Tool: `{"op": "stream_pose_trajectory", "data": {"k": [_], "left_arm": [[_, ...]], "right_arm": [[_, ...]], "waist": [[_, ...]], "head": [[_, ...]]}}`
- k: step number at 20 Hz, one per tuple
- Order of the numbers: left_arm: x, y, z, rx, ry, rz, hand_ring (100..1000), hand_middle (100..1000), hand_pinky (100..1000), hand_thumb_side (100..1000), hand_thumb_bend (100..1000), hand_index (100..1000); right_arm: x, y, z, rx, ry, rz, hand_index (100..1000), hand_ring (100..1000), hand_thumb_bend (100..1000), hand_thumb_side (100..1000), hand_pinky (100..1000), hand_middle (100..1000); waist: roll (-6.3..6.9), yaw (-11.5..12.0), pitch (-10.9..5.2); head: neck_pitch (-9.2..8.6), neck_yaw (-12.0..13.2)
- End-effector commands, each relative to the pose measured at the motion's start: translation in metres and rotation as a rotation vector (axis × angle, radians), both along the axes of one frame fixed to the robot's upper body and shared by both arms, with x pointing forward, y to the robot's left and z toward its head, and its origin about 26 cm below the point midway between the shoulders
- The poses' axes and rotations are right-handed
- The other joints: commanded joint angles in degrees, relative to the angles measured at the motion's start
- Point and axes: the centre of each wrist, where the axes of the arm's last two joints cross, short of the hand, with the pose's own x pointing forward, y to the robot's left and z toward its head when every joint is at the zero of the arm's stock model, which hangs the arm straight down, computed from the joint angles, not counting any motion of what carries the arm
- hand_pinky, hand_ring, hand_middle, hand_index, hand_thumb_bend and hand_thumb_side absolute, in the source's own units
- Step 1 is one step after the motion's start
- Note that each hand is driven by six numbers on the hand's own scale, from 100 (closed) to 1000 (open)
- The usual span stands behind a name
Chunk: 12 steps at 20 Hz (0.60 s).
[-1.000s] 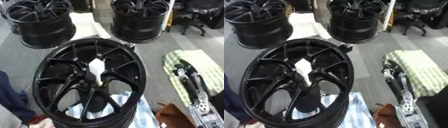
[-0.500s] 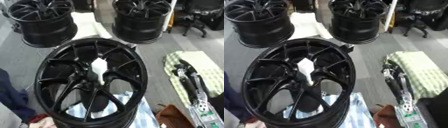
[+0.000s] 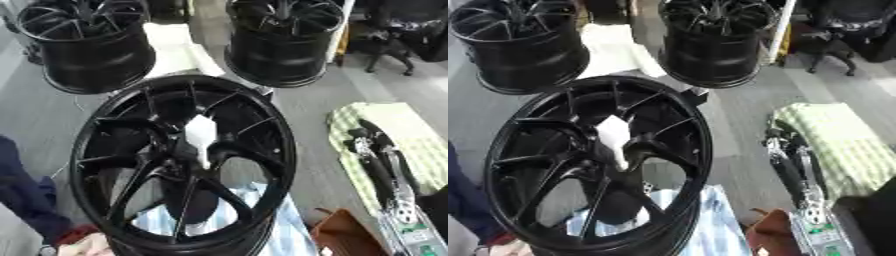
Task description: Pull the pin out of the wheel hub.
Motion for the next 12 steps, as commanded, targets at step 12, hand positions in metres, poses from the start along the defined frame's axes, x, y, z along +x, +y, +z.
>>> {"op": "stream_pose_trajectory", "data": {"k": [12], "left_arm": [[0.0006, -0.004, 0.0012, 0.017, -0.005, -0.025, 1000, 609, 650, 909, 100, 864]], "right_arm": [[0.003, 0.0004, 0.0076, -0.01, -0.023, 0.025, 894, 694, 113, 665, 758, 715]], "waist": [[-0.02, 0.23, -0.15]], "head": [[-0.15, 0.54]]}}
